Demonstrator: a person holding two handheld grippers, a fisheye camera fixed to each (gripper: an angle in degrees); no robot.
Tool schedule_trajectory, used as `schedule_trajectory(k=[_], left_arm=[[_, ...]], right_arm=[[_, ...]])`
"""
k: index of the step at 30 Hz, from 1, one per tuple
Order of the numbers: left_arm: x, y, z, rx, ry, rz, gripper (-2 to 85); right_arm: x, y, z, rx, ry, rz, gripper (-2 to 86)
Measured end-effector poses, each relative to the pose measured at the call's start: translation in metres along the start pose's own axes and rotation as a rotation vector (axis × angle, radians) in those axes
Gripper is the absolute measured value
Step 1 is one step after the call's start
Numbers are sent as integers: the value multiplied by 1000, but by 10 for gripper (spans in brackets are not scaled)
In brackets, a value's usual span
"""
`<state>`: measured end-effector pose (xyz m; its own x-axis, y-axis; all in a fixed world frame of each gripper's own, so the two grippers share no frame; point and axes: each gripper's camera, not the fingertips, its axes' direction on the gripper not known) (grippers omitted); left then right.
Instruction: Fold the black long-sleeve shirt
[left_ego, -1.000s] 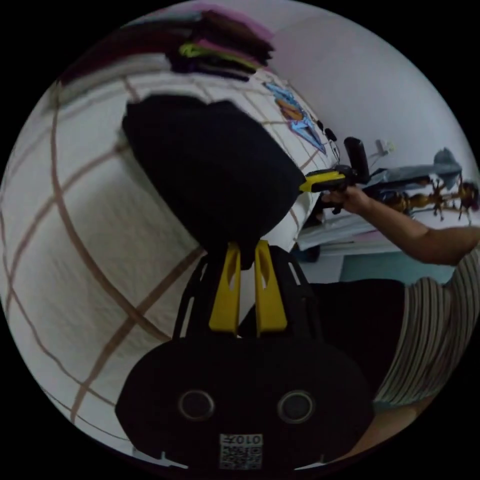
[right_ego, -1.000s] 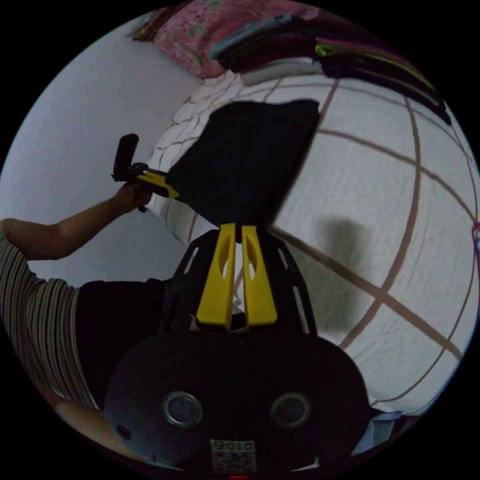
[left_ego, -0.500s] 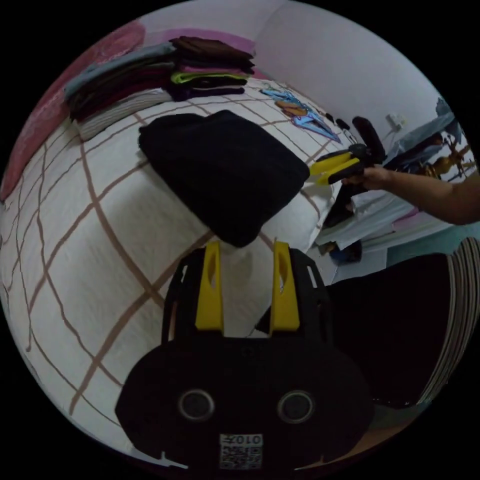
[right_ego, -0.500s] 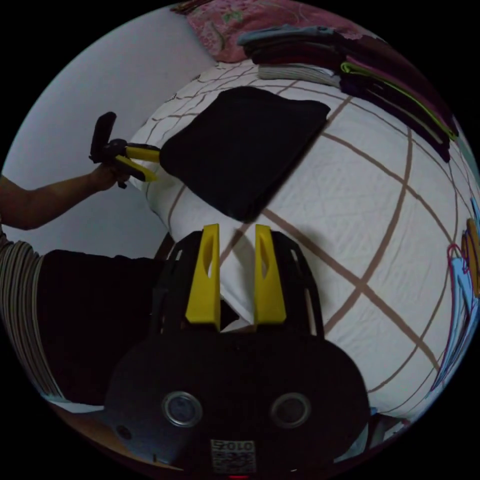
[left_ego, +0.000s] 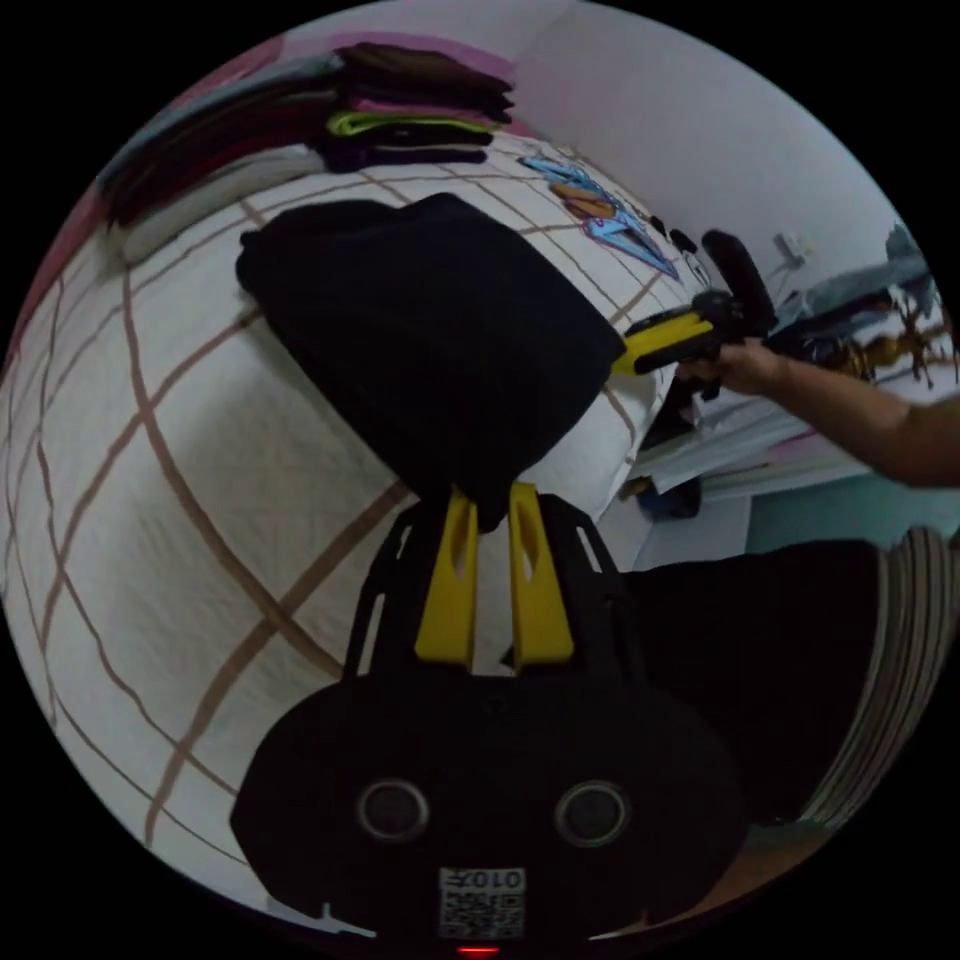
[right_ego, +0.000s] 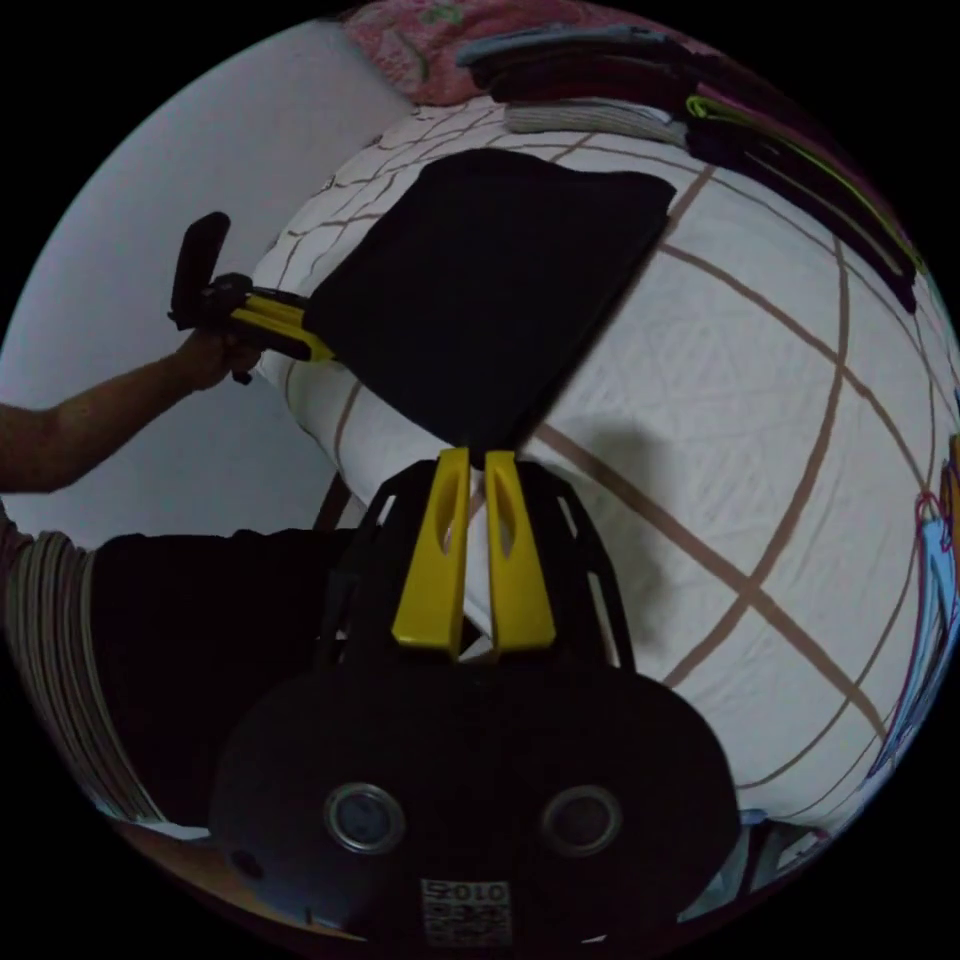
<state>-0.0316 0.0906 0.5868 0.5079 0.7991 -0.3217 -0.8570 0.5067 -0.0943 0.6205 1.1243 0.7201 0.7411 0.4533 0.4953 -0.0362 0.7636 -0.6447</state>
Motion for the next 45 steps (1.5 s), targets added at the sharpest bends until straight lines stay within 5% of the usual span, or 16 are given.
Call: schedule_trajectory(k=[3,9,19,36,45], left_arm=[[-11,7,-6,44,129,-93,96],[8,37,-23,122,-38,-135,123],[15,1,14,-22,-123,-123,102],[7,-2,10,-53,-55,-60,62],[-8,15,-1,82,1,-183,95]], right_arm=[[9,1,-7,32,-84,26,80],[19,12,-22,137,-107,72,109],[37,-6,12,68,-203,154,89],[45,-16,12,27,-193,190,60],[45,-15,9,35,-201,235,73]])
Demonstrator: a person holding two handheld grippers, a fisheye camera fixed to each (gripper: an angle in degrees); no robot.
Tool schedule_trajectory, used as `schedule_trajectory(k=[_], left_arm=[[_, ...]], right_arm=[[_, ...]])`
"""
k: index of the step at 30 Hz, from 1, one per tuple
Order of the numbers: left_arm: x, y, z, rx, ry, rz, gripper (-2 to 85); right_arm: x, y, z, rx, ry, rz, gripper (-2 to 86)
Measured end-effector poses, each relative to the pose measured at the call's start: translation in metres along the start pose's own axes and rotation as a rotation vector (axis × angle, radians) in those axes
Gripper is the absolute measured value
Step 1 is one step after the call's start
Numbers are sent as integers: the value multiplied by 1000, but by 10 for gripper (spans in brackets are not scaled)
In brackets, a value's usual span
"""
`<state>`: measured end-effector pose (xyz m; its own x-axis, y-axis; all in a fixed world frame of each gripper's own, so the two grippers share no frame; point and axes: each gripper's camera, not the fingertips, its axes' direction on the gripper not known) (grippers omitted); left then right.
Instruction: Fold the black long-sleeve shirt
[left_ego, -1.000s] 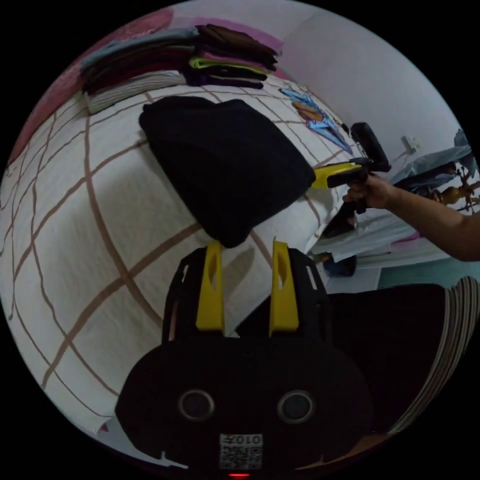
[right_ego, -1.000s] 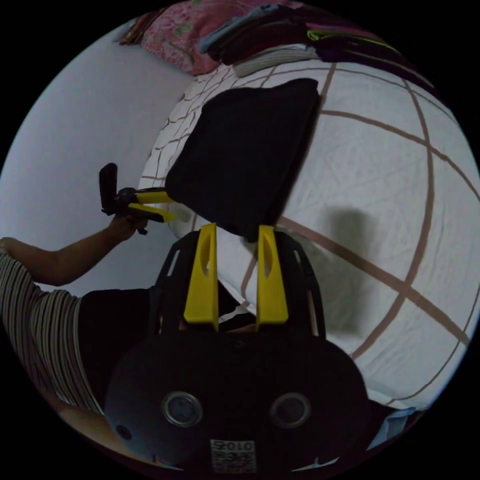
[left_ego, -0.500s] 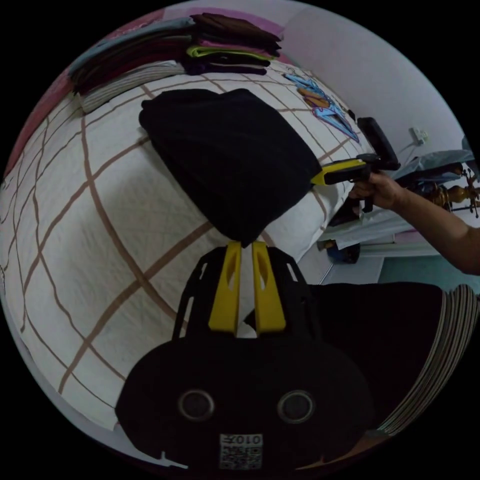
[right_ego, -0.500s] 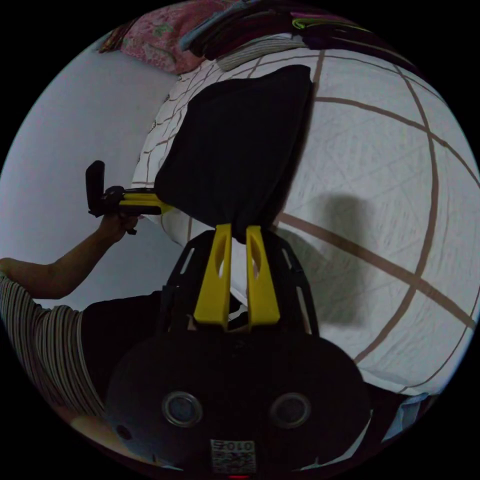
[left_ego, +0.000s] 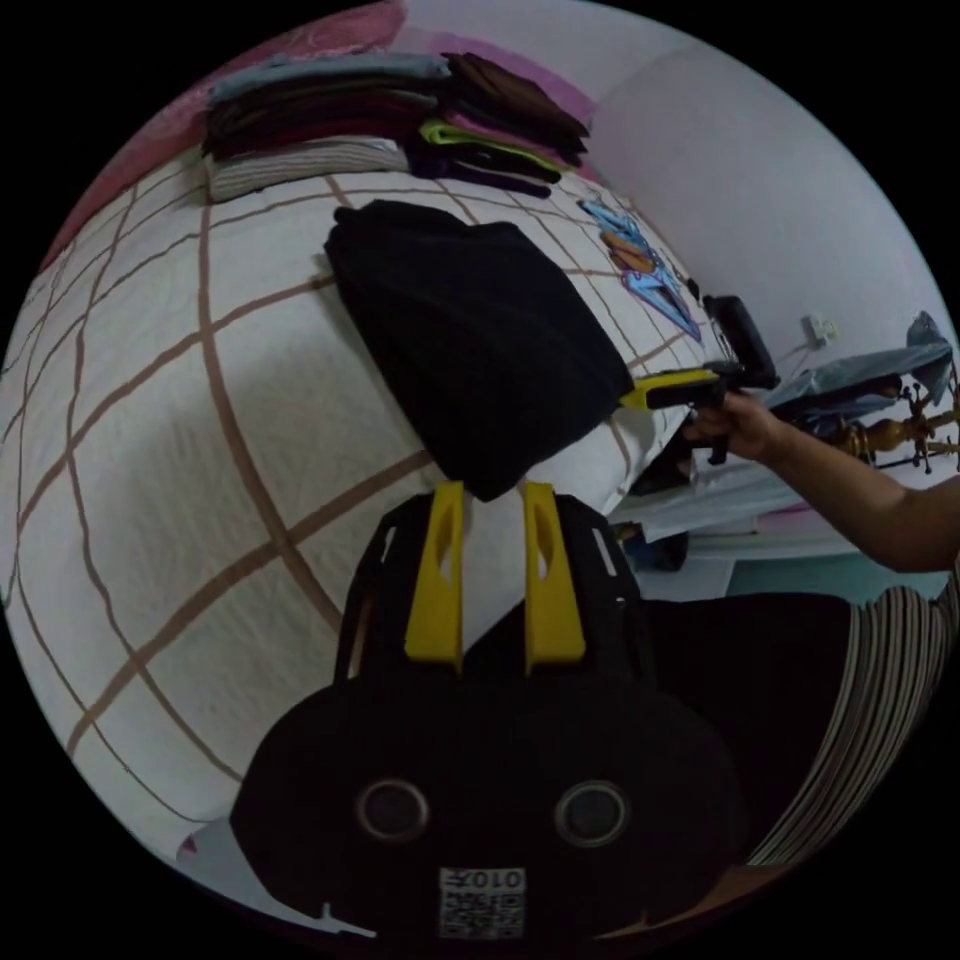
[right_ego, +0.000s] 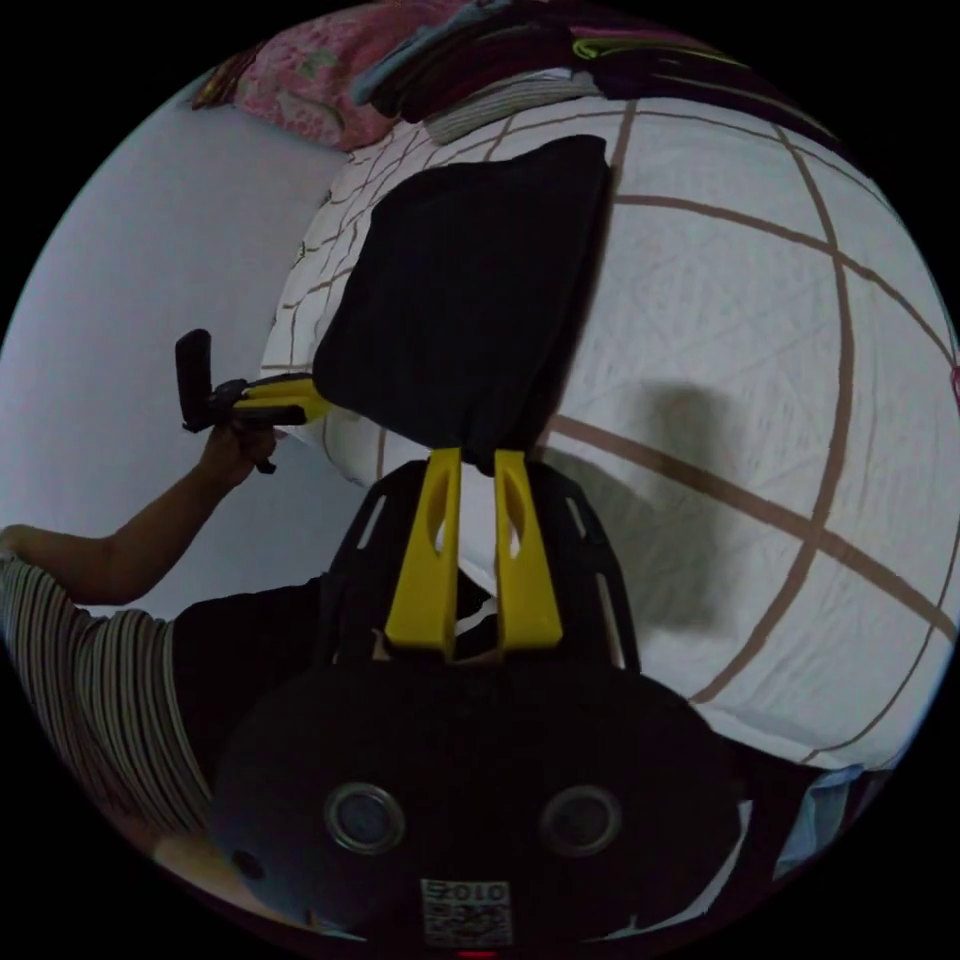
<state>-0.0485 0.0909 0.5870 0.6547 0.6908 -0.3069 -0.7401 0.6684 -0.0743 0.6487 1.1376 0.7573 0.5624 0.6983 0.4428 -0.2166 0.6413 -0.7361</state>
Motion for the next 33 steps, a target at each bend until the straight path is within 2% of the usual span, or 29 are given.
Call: schedule_trajectory(k=[6,12,17,20,23,27,30,33], left_arm=[[3,-5,8,10,36,58,116],[9,-14,21,-30,63,80,130],[-2,-3,25,7,122,-140,140],[6,5,31,41,40,-190,143],[28,-5,33,42,-62,-53,144],[48,-26,46,-53,-160,113,140],[51,-36,52,-64,-161,128,129],[53,-41,58,-114,-170,143,111]], right_arm=[[10,21,-3,99,-93,114,87],[8,24,-20,202,-39,113,99],[13,-14,-41,241,-54,85,110],[15,-45,-43,212,-108,75,117],[7,-60,-28,81,-38,16,125],[9,-50,-4,-25,-87,24,116],[12,-43,9,-20,-163,55,93],[7,-45,9,36,-132,67,69]])
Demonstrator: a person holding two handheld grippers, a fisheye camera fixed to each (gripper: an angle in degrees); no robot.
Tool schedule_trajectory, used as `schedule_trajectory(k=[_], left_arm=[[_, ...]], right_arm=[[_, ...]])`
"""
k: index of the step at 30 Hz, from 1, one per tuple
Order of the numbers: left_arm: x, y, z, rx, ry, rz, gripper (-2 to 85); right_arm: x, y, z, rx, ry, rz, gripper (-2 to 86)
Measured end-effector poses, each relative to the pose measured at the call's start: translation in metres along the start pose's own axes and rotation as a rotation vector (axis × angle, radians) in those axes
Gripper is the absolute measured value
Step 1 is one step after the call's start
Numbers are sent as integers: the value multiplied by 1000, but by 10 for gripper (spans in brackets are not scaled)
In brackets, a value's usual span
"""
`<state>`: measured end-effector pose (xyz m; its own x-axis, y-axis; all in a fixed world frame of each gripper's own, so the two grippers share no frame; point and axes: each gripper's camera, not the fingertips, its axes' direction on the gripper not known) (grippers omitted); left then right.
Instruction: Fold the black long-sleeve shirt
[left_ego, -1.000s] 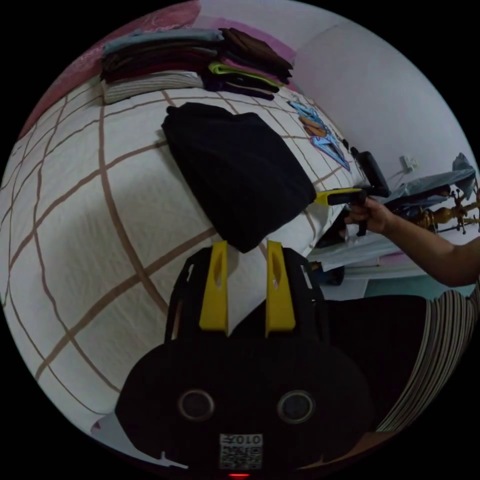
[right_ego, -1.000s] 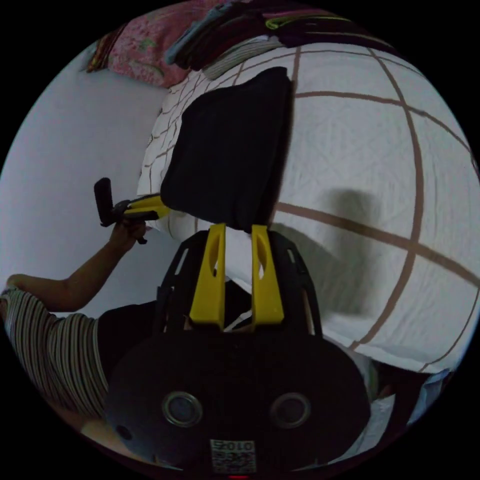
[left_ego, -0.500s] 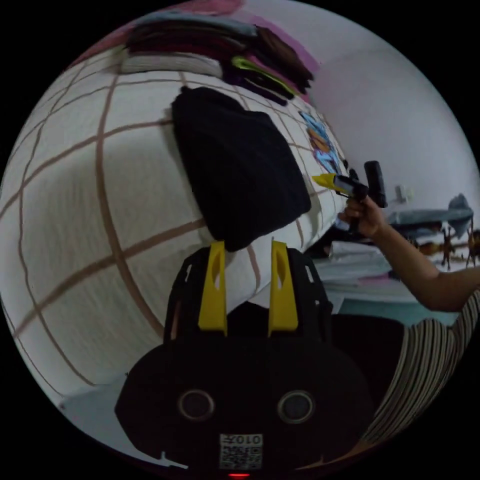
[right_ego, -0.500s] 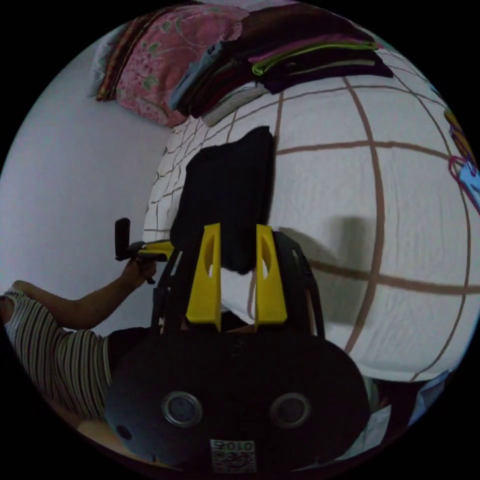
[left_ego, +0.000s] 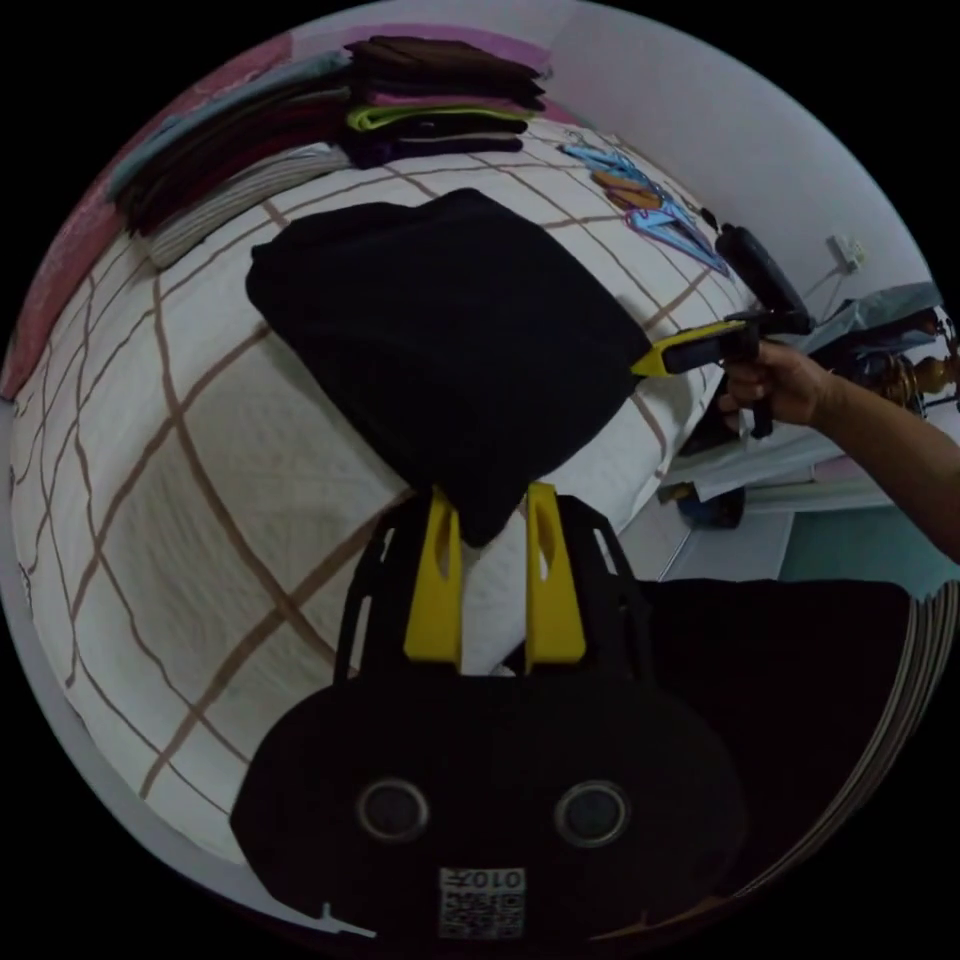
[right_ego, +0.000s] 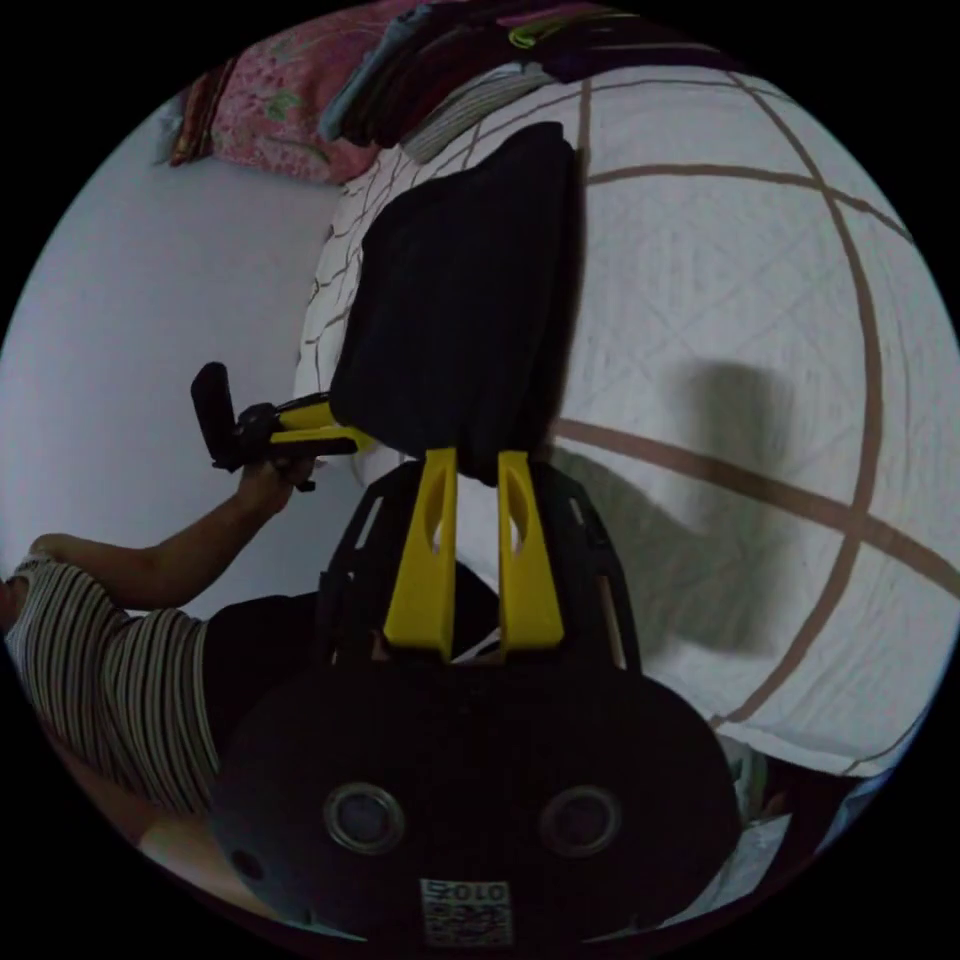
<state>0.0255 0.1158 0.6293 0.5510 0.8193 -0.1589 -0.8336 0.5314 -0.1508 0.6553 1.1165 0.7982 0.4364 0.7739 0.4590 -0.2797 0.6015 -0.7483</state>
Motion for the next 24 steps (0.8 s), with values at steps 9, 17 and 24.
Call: schedule_trajectory(k=[9,17,24], left_arm=[[-32,-18,-42,-154,99,220,86],[-114,32,-70,-222,-49,320,69],[-155,90,-16,-159,-68,23,70]], right_arm=[[-68,-24,0,-86,5,-210,52],[-173,-68,97,-158,8,-440,48],[-180,-103,143,-260,28,-443,48]])
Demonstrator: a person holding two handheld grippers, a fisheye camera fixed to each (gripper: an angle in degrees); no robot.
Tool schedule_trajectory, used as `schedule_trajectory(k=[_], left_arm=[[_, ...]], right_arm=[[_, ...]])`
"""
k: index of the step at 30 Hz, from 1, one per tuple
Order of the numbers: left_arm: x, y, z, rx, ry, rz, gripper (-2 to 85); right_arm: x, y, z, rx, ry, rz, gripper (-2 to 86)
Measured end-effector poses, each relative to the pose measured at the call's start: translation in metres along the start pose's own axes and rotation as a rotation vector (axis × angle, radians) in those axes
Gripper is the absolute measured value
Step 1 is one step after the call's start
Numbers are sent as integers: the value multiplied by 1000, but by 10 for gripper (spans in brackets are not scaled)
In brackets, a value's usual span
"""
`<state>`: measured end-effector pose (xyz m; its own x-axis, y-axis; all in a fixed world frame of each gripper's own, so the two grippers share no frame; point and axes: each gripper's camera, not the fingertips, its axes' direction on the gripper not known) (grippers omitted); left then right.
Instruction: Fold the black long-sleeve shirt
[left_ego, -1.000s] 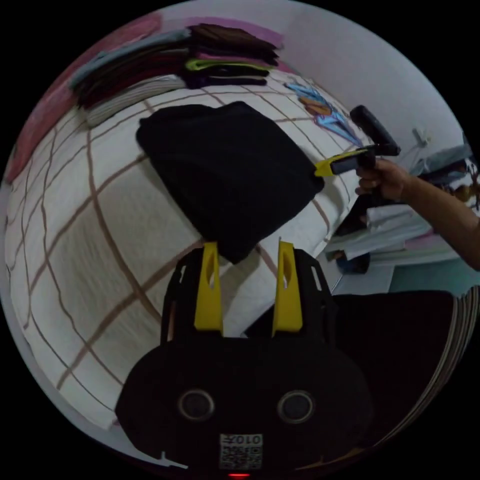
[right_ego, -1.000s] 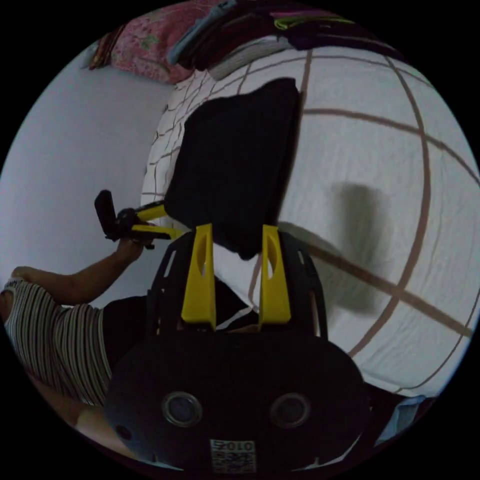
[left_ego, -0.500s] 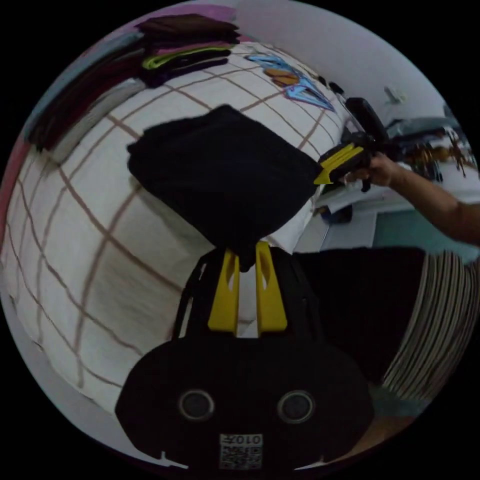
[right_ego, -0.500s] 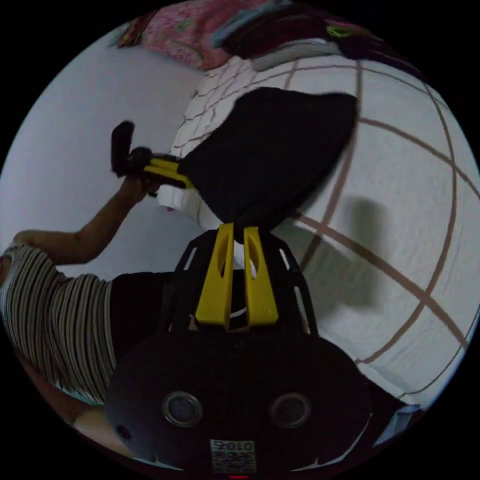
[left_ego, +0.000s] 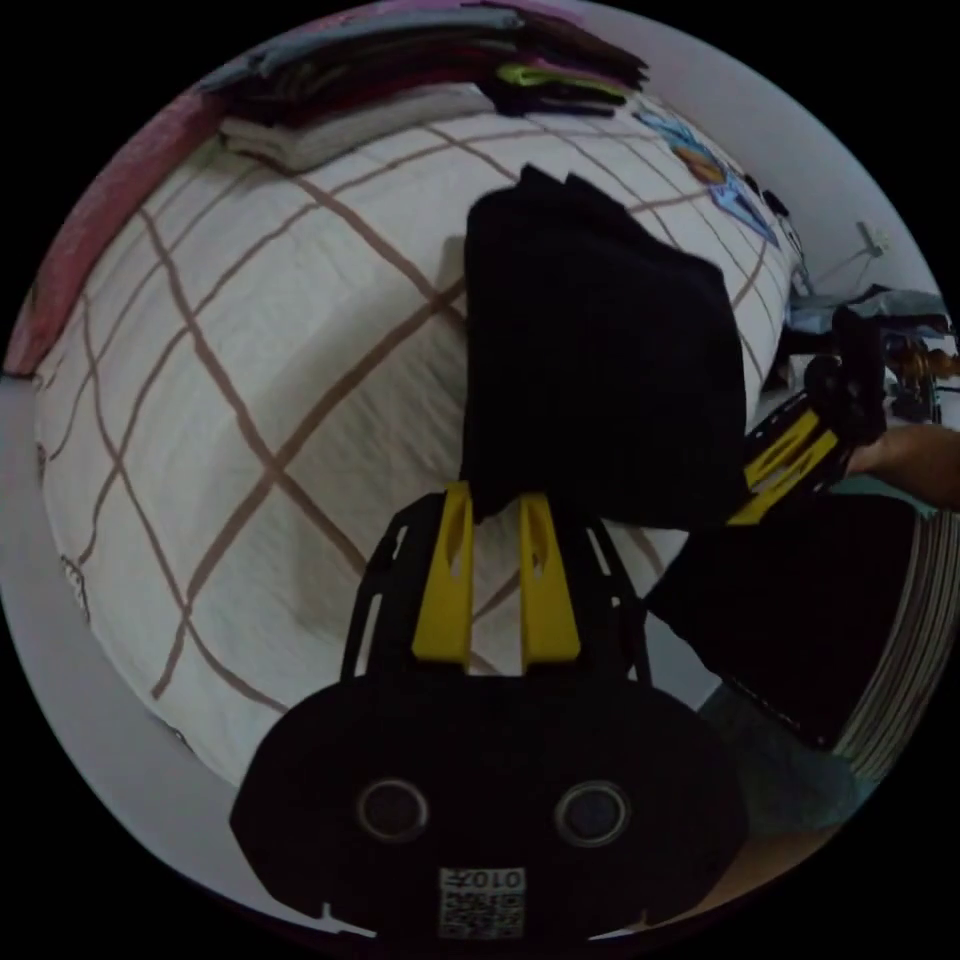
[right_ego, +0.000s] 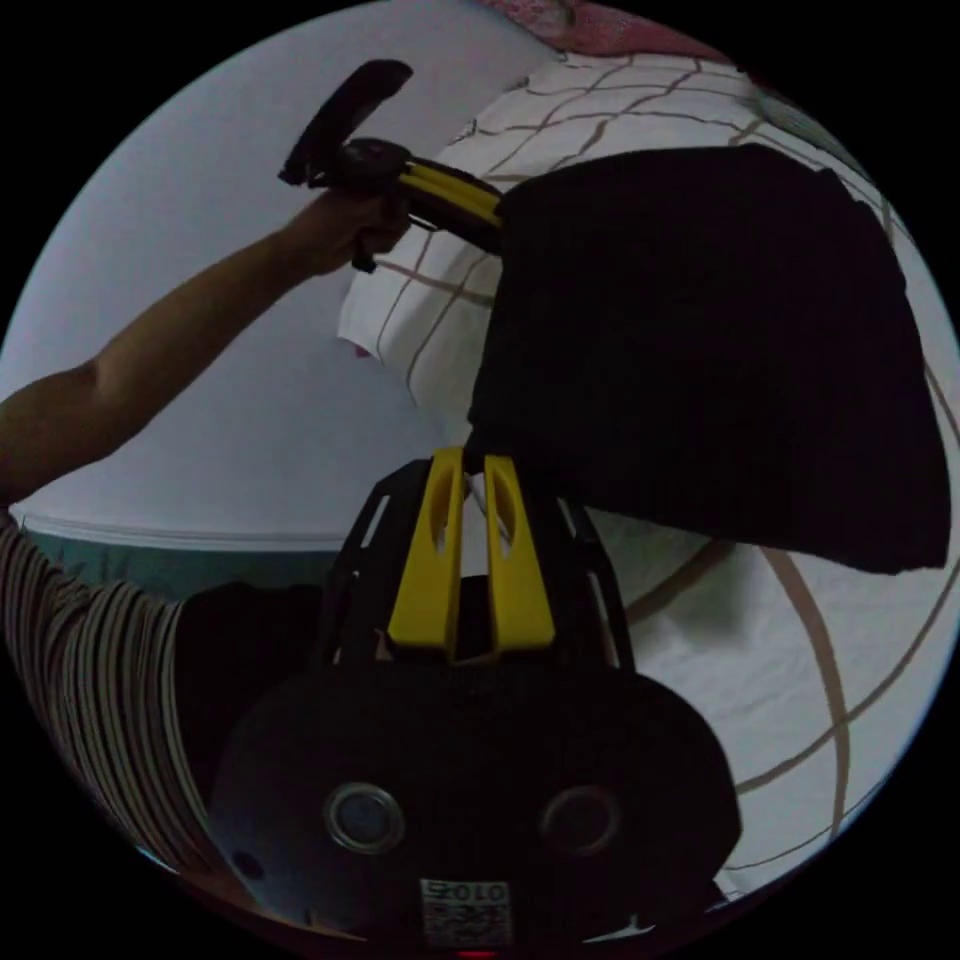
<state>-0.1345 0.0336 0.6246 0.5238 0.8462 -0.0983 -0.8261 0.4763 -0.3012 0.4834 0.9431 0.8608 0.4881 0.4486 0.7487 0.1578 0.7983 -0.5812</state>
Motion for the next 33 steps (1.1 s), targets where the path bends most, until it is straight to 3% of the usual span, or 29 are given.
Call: schedule_trajectory(k=[6,10,12,17,21,24,30,33], left_arm=[[8,76,-4,93,-106,-111,92],[3,145,-5,334,150,-324,107],[7,162,12,371,271,-377,114],[26,183,73,357,459,-502,137],[28,192,96,394,522,-572,147],[27,198,111,402,544,-608,154],[23,213,140,352,586,-636,162],[21,215,151,336,605,-618,165]], right_arm=[[32,34,-80,200,127,153,87],[73,37,-120,332,161,359,108],[86,25,-121,341,146,400,107],[106,-22,-102,227,94,406,72],[86,-43,-111,168,270,303,48],[95,-46,-111,136,244,309,44],[111,-64,-109,95,232,339,56],[112,-68,-117,113,253,354,101]])
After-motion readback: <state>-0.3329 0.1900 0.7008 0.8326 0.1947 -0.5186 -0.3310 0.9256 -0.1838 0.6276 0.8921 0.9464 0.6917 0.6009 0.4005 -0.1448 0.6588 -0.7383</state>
